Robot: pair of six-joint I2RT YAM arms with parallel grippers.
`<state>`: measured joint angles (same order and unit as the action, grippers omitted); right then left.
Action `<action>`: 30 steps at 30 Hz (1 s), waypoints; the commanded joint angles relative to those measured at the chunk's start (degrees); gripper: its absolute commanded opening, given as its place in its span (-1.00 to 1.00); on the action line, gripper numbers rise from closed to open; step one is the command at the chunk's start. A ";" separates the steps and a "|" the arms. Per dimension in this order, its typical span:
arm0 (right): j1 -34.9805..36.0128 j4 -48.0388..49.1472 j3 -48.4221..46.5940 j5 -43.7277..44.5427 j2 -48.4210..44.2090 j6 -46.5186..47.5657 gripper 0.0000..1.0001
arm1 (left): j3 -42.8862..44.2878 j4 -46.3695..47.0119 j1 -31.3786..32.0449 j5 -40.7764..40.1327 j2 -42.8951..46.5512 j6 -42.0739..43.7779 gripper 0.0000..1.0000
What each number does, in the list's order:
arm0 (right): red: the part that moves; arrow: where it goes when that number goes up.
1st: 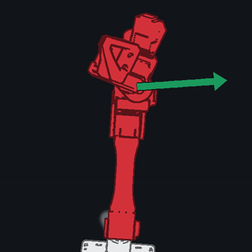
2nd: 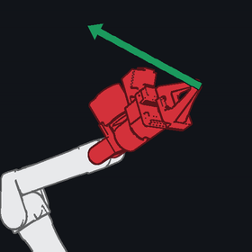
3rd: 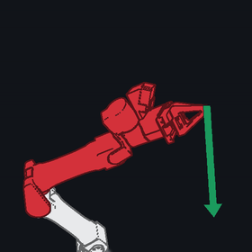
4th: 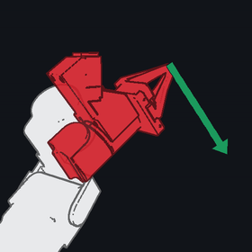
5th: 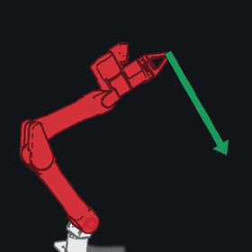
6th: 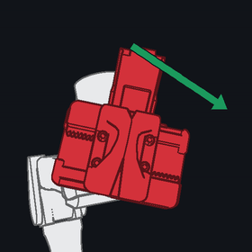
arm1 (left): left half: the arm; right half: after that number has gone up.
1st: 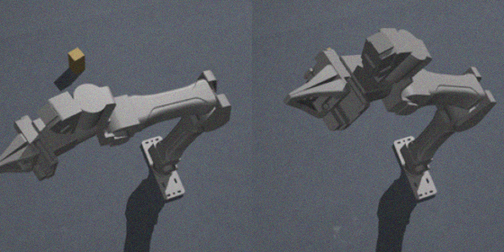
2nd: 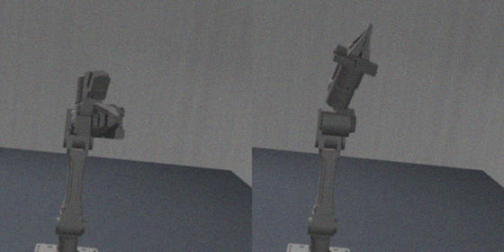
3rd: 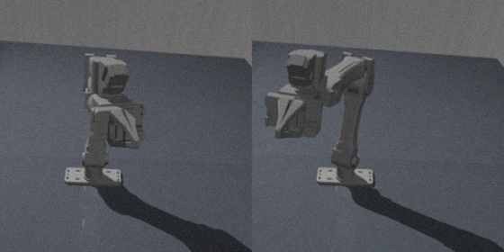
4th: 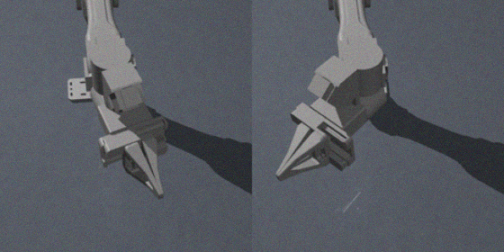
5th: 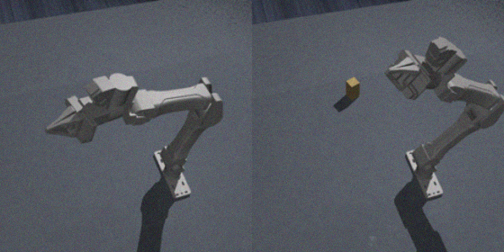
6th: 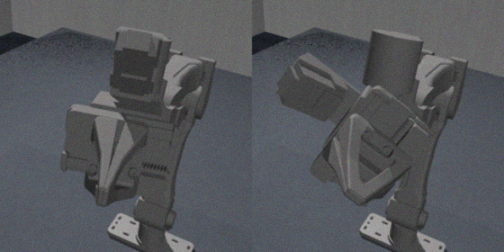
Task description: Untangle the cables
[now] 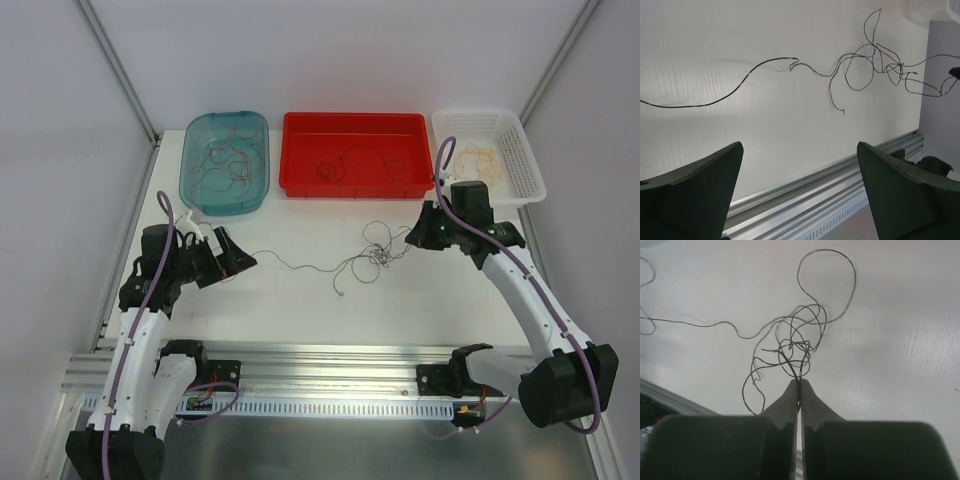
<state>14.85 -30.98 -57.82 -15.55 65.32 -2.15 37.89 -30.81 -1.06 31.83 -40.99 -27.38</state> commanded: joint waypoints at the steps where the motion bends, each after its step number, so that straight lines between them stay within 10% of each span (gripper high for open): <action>1: -1.66 1.28 2.18 4.56 -0.89 -1.80 -0.99 | -0.36 -2.41 0.27 -5.61 0.83 -2.94 0.98; 6: -2.20 -4.08 1.75 9.91 1.82 -0.40 -0.84 | 1.83 -2.50 0.88 -2.75 -1.10 -3.83 0.98; 13: -0.71 -9.09 -0.09 26.41 1.65 -2.68 0.24 | 10.09 -2.24 13.42 -6.25 -5.84 -5.05 0.98; 19: 5.97 -6.13 -2.74 19.99 -1.95 1.89 0.28 | 17.99 -1.01 30.64 -18.46 -16.21 -6.38 0.98; 30: 13.97 6.71 1.13 5.36 9.64 -1.36 0.12 | 29.34 4.62 41.39 -24.45 -46.50 0.56 0.74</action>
<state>26.96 -30.09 -57.43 -5.85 71.59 -1.58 63.42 -28.23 38.46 10.57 -82.52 -30.48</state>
